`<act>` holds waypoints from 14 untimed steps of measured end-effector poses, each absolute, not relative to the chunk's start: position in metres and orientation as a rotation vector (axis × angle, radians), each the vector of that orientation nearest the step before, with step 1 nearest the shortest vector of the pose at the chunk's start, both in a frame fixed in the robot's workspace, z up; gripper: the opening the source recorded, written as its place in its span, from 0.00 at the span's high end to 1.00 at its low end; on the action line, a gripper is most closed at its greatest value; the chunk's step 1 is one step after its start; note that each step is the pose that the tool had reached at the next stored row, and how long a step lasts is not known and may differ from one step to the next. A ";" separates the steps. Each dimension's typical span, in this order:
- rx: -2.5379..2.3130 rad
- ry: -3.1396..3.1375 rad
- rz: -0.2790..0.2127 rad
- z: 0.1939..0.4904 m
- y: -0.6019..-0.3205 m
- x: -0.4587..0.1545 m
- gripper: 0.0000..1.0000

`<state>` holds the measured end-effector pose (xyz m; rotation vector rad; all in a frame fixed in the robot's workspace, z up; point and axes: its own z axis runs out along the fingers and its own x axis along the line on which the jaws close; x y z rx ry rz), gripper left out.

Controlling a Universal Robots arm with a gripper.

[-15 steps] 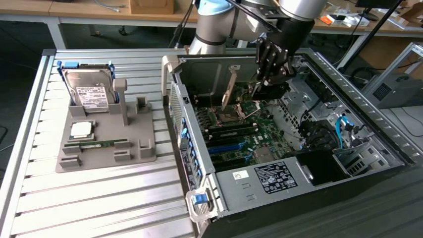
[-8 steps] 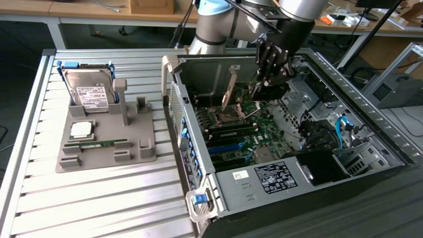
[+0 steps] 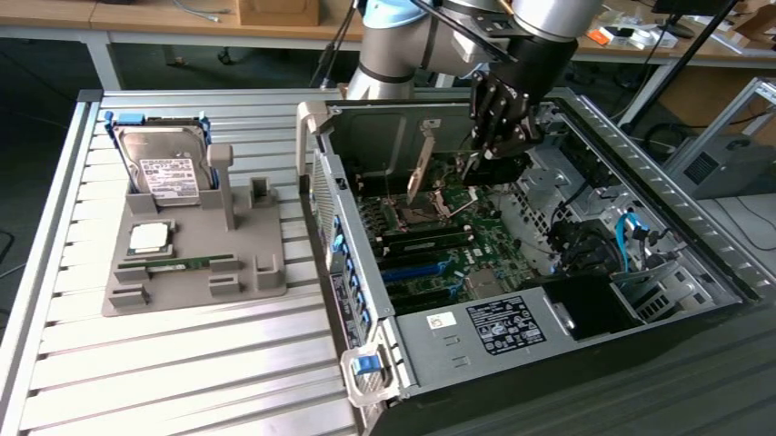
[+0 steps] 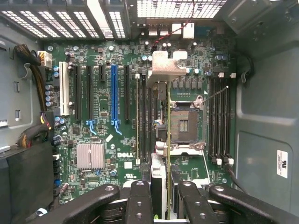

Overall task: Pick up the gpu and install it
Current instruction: 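Insert the gpu into the slot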

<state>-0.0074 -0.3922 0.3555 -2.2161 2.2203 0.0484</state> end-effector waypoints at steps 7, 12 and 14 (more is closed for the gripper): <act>-2.216 2.220 0.048 0.355 -0.393 -0.007 0.73; -2.216 2.220 0.048 0.354 -0.394 -0.007 0.73; -2.216 2.220 0.048 0.354 -0.395 -0.007 0.73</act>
